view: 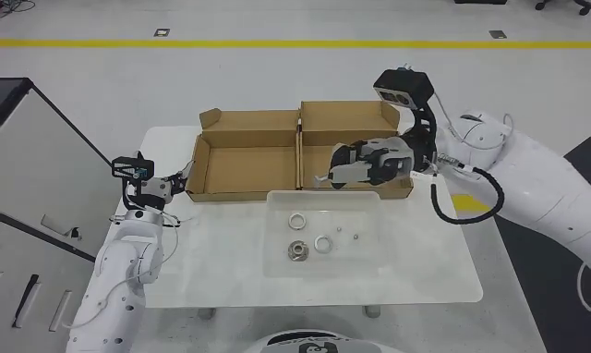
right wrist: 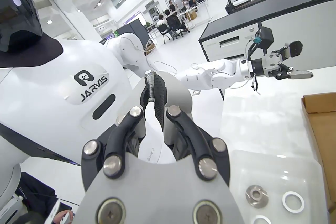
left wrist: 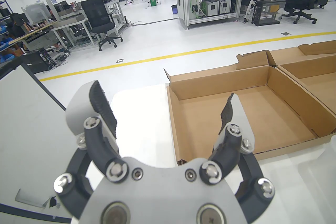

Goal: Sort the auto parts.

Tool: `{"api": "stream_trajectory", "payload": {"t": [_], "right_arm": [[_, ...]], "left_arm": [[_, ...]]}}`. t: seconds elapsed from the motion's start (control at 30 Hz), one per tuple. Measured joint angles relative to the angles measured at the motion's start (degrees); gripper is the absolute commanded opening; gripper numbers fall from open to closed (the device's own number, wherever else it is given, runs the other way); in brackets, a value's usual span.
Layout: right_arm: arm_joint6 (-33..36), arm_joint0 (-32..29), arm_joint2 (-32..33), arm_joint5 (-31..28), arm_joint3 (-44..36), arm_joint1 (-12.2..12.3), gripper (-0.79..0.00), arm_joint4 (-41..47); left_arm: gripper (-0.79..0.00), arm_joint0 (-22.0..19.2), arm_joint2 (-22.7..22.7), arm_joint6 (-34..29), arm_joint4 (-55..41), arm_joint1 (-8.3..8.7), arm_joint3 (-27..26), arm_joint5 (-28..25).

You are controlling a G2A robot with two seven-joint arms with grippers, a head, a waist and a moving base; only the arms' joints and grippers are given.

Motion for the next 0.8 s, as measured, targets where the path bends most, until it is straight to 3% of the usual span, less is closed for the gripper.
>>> {"api": "stream_trajectory", "payload": {"t": [0.4, 0.8], "right_arm": [[7.0, -2.5, 8.2, 4.5, -7.2, -1.0, -0.785, 17.5], [17.5, -8.9, 19.9, 15.0, -10.4, -6.0, -0.785, 34.0]], "left_arm": [[0.0, 0.0, 0.0, 0.0, 0.0, 0.0, 0.0, 0.0], [0.0, 0.0, 0.0, 0.0, 0.0, 0.0, 0.0, 0.0]]}}
